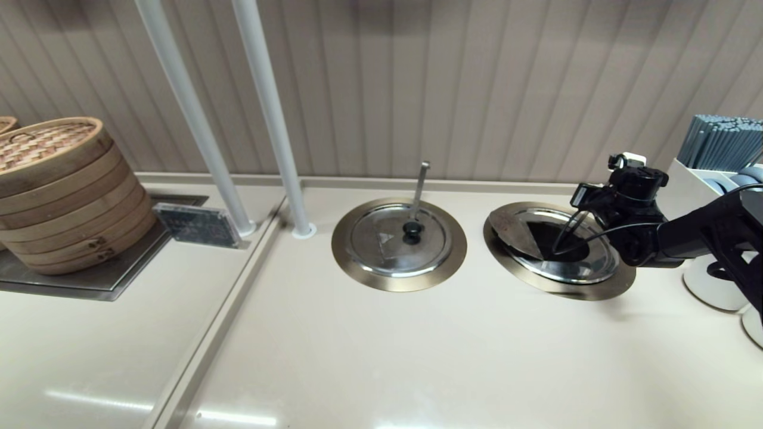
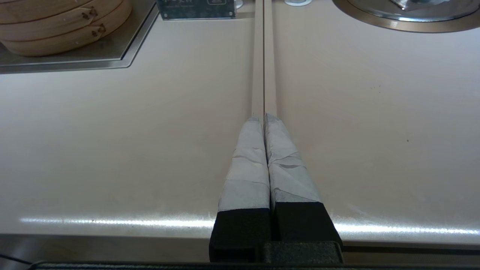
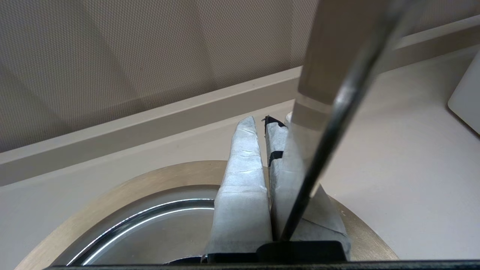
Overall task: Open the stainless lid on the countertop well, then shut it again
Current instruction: Stir with a spoon
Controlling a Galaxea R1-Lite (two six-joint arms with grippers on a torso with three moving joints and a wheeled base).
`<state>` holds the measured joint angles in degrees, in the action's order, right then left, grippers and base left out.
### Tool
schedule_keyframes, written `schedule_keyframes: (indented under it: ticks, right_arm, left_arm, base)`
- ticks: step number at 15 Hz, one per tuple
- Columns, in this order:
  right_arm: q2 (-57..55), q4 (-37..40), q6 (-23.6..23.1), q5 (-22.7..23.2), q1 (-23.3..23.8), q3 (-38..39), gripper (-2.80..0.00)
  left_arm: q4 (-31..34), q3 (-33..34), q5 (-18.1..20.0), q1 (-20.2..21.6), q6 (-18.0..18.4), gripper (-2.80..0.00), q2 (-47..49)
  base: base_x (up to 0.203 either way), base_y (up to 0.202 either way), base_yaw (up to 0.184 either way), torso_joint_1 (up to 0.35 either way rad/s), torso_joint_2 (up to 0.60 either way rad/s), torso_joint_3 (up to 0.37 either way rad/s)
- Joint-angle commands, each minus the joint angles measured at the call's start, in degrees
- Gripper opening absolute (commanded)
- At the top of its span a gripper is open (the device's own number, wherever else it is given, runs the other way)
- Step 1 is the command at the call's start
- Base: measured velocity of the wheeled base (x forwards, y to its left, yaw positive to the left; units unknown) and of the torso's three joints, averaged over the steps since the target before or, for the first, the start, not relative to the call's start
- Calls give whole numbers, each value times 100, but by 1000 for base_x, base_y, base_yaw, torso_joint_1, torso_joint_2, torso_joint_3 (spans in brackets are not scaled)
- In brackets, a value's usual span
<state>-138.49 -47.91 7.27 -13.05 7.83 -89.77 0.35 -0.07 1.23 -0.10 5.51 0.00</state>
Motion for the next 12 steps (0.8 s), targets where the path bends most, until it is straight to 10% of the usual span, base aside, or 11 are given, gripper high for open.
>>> schedule_keyframes:
  ticks: [1,12]
  right_arm:
    - [5,-46,-7,-31,0,4,-280]
    - [-29,-237,11,-31,0,56,-280]
  left_arm:
    - [0,-1,0,1,3,-280,0]
    - [0,-1,0,1,3,-280,0]
  base:
    - [0,0,0,0,0,0]
    - [0,0,0,0,0,0]
